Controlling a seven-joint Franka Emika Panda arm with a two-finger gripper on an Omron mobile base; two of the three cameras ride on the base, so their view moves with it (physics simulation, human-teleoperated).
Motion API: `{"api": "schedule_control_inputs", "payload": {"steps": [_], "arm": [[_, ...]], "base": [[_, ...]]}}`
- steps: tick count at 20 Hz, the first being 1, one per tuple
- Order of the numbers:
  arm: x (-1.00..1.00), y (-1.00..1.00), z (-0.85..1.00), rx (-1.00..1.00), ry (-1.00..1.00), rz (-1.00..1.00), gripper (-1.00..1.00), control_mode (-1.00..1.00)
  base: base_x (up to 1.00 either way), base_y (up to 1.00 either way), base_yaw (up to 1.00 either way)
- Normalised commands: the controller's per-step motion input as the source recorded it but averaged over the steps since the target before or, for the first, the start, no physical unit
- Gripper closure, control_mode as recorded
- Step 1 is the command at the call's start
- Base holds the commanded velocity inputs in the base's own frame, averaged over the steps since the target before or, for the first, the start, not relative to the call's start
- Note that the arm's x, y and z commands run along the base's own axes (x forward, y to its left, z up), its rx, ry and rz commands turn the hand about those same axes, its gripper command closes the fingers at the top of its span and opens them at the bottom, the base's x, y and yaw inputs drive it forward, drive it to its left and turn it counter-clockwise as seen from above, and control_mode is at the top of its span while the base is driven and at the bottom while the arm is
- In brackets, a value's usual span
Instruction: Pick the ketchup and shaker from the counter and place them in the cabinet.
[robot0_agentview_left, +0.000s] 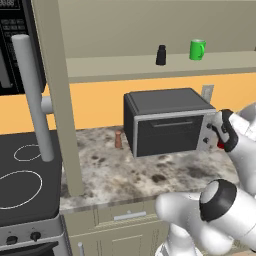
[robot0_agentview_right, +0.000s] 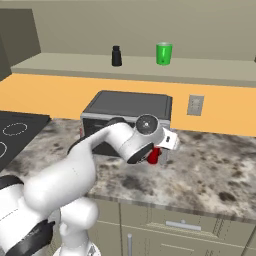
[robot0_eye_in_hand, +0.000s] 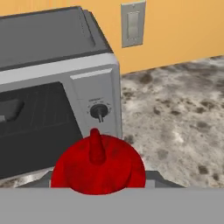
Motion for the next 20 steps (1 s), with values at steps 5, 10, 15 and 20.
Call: {"api": "schedule_control_inputs", "payload": {"steps": [5,10,15,20], "arm": [[-0.43,0.28,0.97,0.00,-0.14,0.00,1.00,-1.00],[-0.31,0.42,0.80,0.04,-0.07,0.01,1.00,-1.00],[-0.22,0.64,0.47,-0.10,-0.03,0.12,1.00,-1.00],[-0.23,0.48,0.51,-0.01,-0.17,0.01,1.00,-1.00]], "base": [[0.00,0.00,0.00],[0.00,0.00,0.00],[0.00,0.00,0.00],[0.00,0.00,0.00]]}}
